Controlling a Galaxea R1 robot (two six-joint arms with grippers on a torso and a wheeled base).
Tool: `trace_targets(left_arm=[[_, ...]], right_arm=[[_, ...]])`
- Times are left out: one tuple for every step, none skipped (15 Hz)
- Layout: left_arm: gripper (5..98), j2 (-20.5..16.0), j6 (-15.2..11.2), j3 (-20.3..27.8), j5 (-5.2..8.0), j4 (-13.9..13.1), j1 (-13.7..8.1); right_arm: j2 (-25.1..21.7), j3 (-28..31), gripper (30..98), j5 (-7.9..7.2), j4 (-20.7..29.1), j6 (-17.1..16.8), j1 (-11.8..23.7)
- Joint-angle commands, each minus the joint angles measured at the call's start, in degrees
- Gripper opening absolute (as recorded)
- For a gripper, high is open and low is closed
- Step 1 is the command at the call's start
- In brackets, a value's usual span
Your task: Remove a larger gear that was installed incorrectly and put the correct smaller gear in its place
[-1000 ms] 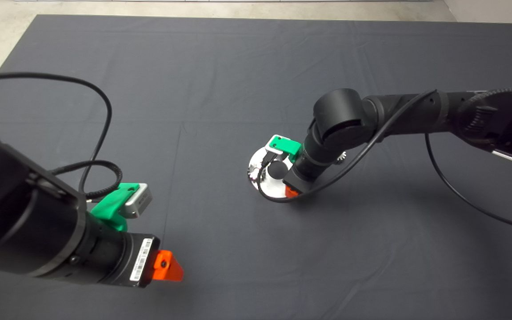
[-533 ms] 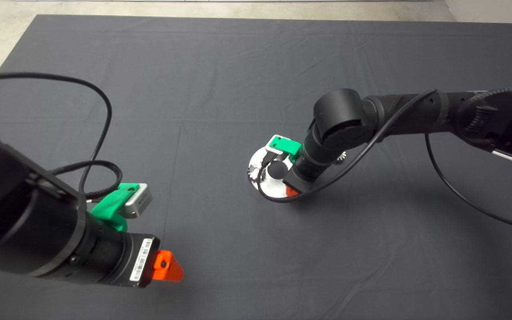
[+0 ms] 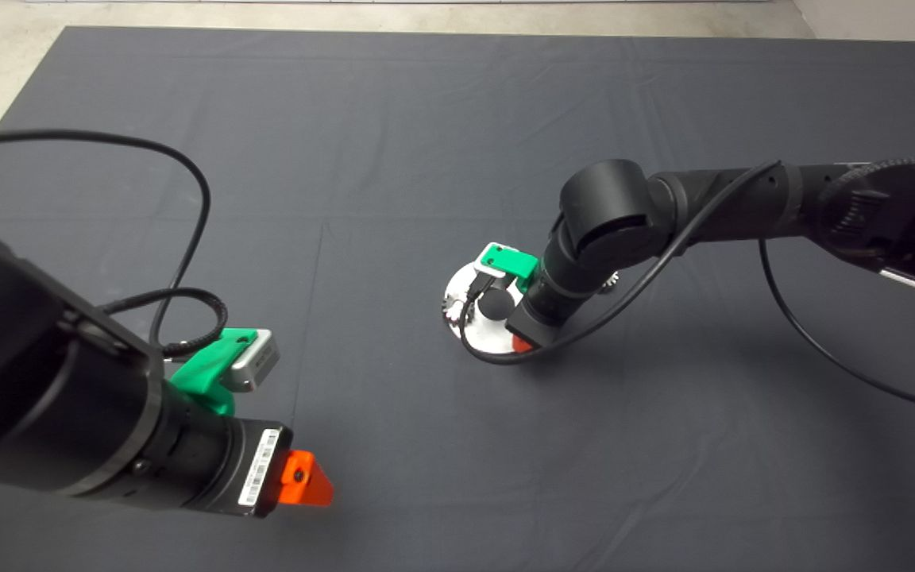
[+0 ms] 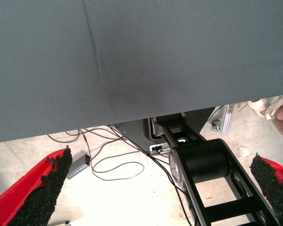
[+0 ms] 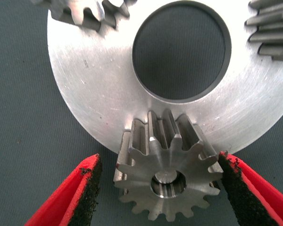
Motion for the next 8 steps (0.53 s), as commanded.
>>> trace_targets(left_arm=[[97.7,0.13,-0.05,0.92,-0.04,-1.14,-0.43],[97.7,0.13,-0.05,0.92,-0.04,-1.14,-0.43],[97.7,0.13,-0.05,0.92,-0.04,-1.14,-0.43],[97.7,0.13,-0.05,0.92,-0.04,-1.14,-0.43],[97.7,0.13,-0.04,0.92,-0.04,-1.14,-0.43],[97.7,0.13,0.04,0.92,-0.04,-1.14,-0.43],[97.7,0.13,0.04,0.92,-0.04,-1.14,-0.43],[97.7,0.13,0.04,0.92,-0.04,-1.14,-0.43]], right_arm=[[-0.1,0.63,65.2,-5.98,-1.68,0.26,0.7],[-0.1,0.67,65.2,-5.98,-1.68,0.26,0.7],[-0.19,0.63,65.2,-5.91,-1.68,0.26,0.61],[-0.19,0.63,65.2,-5.98,-1.68,0.25,0.61],[-0.19,0.63,65.2,-5.96,-1.77,0.26,0.61],[-0.01,0.63,65.2,-5.98,-1.77,0.17,0.61],[-0.01,0.63,63.9,-5.98,-1.77,0.17,0.61],[-0.18,0.63,60.9,-5.98,-1.77,0.17,0.61]])
